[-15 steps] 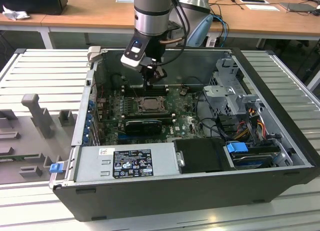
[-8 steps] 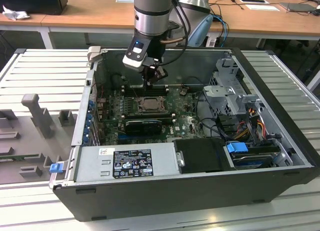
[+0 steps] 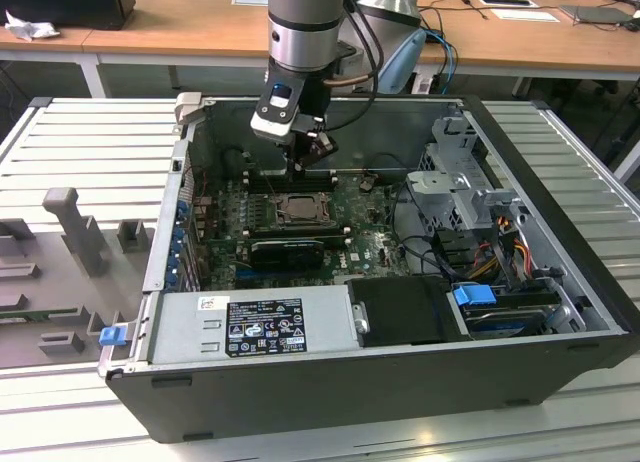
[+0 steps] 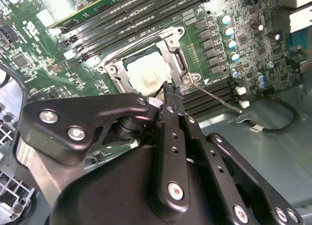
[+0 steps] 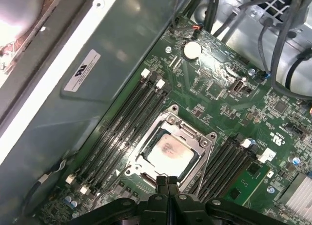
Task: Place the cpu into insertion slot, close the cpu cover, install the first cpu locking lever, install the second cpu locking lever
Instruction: 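Install the first cpu locking lever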
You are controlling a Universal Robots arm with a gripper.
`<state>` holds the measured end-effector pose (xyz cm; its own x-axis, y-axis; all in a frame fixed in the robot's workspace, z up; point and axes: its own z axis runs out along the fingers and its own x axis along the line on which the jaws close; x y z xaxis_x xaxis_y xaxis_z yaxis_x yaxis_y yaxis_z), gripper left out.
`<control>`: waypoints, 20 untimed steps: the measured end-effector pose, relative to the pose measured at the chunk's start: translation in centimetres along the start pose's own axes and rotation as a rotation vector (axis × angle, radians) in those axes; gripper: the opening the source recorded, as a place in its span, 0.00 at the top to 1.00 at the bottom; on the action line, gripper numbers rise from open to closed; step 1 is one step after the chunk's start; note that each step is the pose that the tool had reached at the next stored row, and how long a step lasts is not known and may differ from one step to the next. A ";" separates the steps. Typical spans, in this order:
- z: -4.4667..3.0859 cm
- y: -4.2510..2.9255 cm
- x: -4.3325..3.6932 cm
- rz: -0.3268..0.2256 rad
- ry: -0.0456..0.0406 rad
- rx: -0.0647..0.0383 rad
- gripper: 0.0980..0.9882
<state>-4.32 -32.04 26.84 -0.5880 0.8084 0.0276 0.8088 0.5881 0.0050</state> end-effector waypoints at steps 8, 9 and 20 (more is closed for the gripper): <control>0.00 0.00 0.00 -0.130 0.0006 0.004 0.99; 0.00 0.00 0.00 -0.136 0.0007 0.004 0.99; 0.00 0.00 0.00 -0.238 0.0011 0.006 0.99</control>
<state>-4.32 -32.04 26.84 -0.7624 0.6466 0.0275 0.6469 0.7625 0.0051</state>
